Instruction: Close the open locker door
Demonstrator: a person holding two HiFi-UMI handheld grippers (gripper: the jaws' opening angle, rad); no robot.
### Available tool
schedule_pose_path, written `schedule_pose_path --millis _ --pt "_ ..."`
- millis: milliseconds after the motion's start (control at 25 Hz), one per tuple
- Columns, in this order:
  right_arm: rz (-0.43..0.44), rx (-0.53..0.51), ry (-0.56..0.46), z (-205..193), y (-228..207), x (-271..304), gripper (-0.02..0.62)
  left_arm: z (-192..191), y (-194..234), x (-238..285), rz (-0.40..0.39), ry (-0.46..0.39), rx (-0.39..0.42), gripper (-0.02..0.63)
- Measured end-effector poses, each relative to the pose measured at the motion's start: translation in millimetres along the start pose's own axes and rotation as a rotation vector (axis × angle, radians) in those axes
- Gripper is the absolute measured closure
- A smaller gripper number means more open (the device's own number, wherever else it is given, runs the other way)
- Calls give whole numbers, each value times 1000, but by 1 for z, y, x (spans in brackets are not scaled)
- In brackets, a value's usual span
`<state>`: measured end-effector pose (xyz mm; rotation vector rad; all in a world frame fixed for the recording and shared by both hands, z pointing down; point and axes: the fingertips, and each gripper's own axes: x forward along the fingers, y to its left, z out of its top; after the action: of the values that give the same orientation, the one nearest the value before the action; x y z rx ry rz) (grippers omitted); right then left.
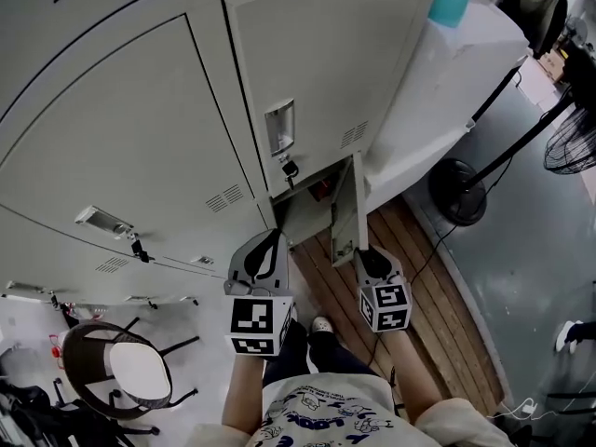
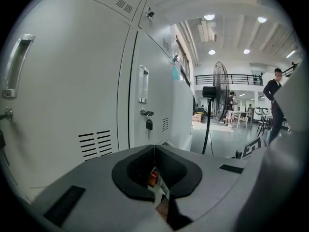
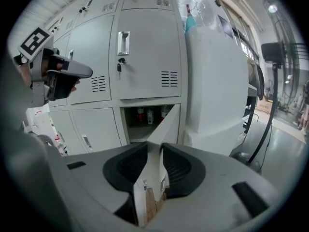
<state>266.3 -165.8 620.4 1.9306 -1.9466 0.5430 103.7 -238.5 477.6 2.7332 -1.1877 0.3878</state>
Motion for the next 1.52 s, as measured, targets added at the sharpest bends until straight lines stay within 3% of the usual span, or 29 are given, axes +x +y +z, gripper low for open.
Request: schedule_pose_path --millis 960,1520 --pt "154 -161 -8 25 83 50 514 1 76 -55 185 -33 -47 603" --pt "191 -180 -27 44 112 85 518 -4 106 -67 256 -28 -69 603"
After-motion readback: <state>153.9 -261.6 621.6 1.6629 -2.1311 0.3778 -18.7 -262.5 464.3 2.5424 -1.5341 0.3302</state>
